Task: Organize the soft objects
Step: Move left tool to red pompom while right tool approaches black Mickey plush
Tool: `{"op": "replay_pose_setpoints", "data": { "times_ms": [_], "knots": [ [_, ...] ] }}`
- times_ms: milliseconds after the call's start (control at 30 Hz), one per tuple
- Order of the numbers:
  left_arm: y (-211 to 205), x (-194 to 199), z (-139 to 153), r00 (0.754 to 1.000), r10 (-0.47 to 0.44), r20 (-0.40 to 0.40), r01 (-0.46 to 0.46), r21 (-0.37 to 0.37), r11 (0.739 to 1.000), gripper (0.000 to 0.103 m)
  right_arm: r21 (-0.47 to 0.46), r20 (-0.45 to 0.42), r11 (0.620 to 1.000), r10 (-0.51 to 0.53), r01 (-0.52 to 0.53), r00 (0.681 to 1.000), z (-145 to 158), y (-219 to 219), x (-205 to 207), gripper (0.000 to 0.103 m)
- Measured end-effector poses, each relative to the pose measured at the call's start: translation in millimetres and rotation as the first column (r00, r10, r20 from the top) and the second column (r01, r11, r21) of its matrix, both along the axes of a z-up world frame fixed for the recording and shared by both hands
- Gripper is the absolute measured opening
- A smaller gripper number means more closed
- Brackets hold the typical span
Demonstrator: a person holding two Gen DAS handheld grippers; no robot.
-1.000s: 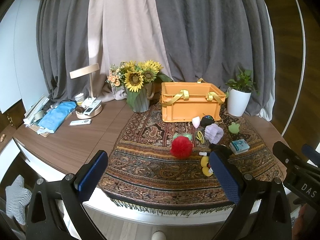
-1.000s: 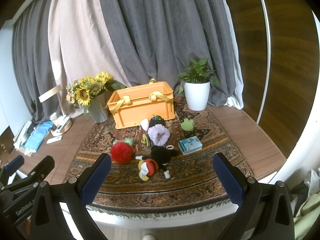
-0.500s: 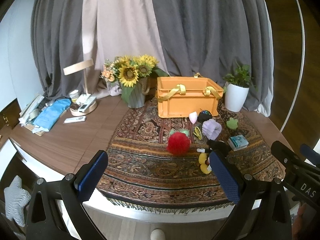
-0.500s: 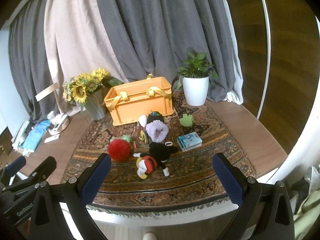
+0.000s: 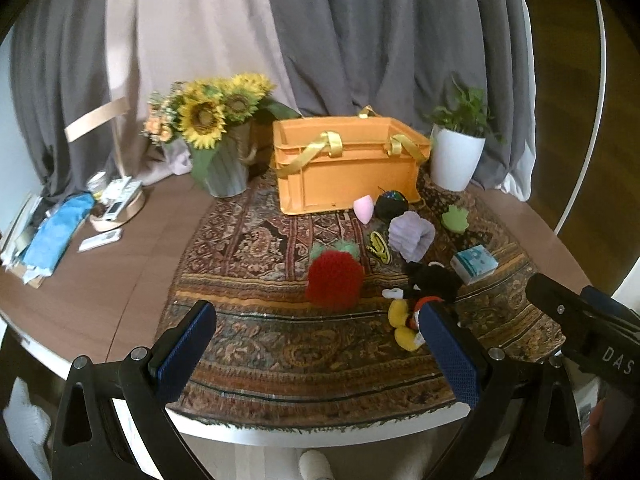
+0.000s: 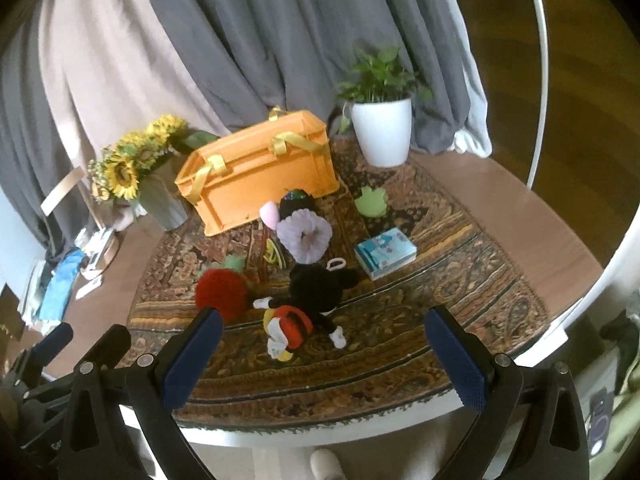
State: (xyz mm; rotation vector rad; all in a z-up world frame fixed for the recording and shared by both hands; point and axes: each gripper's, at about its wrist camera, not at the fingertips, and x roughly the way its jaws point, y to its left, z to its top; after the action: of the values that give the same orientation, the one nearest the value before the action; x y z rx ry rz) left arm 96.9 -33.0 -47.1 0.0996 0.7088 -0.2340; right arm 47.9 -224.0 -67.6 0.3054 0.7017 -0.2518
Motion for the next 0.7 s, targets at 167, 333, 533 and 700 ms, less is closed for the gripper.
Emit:
{"op": "replay_pose_setpoints", "data": {
  "times_ms": [167,333,533,700],
  "knots": [
    [-1.6,37.5,-18.4,0.998,-0.052,-0.037,0.053,0.024,0.998,0.103,0.022,-0.049,1.000,-0.020,0.021,0.999,-18.4,1.4,32.1,0.102],
    [-3.7,70.5,-39.8,0.992,-0.108,-0.073,0.111,0.038,0.993,0.103,0.047,-0.102,0.998,-0.038,0.043,0.994,-38.7,4.7,59.4,0.100],
    [-9.9,99.9,-65.5,0.974,-0.192,-0.122,0.197,0.031,0.980,0.099,0.081,-0.162,0.994,-0.060,0.074,0.985,-64.3,5.5,79.1,0.097],
    [-18.7,114.0,-85.5,0.958,-0.243,-0.151,0.252,0.037,0.967,0.097,0.115,-0.193,0.988,-0.078,0.102,0.978,-81.0,3.8,89.5,0.092]
  ]
}}
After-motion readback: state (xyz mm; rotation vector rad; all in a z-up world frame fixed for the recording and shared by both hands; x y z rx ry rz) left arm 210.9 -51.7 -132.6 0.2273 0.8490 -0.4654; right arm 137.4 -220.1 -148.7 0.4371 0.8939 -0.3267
